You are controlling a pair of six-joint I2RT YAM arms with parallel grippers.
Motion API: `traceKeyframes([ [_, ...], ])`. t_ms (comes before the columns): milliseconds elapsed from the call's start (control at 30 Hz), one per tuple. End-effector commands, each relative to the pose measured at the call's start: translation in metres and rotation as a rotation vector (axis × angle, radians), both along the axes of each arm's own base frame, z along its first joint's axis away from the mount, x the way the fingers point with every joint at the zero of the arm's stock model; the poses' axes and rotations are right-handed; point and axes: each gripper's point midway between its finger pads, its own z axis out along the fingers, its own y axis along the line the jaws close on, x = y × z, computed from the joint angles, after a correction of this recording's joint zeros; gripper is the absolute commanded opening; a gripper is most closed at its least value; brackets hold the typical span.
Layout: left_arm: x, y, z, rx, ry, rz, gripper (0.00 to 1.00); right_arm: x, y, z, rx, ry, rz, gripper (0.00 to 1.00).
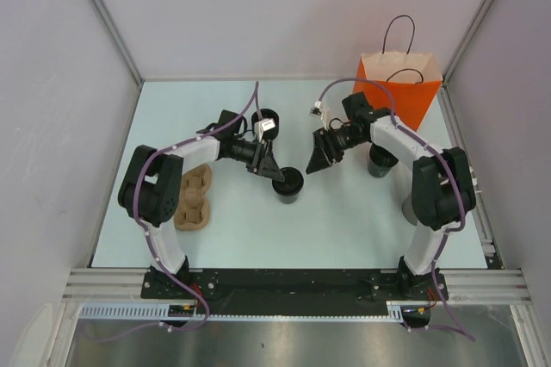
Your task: Pack the takeout coffee
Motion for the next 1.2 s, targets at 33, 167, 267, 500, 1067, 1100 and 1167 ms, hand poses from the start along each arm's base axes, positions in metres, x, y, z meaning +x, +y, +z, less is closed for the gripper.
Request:
traceKeyframes([
  [33,0.004,0.000,-0.008,0.024,-0.040,-0.006,0.67,0.015,0.015,-0.005,0.092,0.125,-0.021,0.49],
  [167,0.003,0.000,-0.007,0.023,-0.042,-0.006,0.68,0.023,0.021,-0.009,0.123,0.167,-0.015,0.45],
  [267,0.002,0.000,-0.007,0.022,-0.044,-0.006,0.67,0.031,0.025,-0.007,0.130,0.167,-0.025,0.42],
  [500,0.002,0.000,-0.005,0.022,-0.052,-0.006,0.67,0.038,0.035,-0.007,0.153,0.196,-0.022,0.39],
  [1067,0.002,0.001,-0.005,0.028,-0.051,-0.003,0.66,0.026,0.050,-0.030,0.105,0.233,0.009,0.33],
  [1100,0.002,0.001,-0.005,0.029,-0.055,-0.001,0.66,0.026,0.050,-0.031,0.099,0.230,0.009,0.33],
  [1167,0.003,0.001,-0.007,0.039,-0.052,0.003,0.65,0.029,0.047,-0.036,0.067,0.213,-0.007,0.32],
])
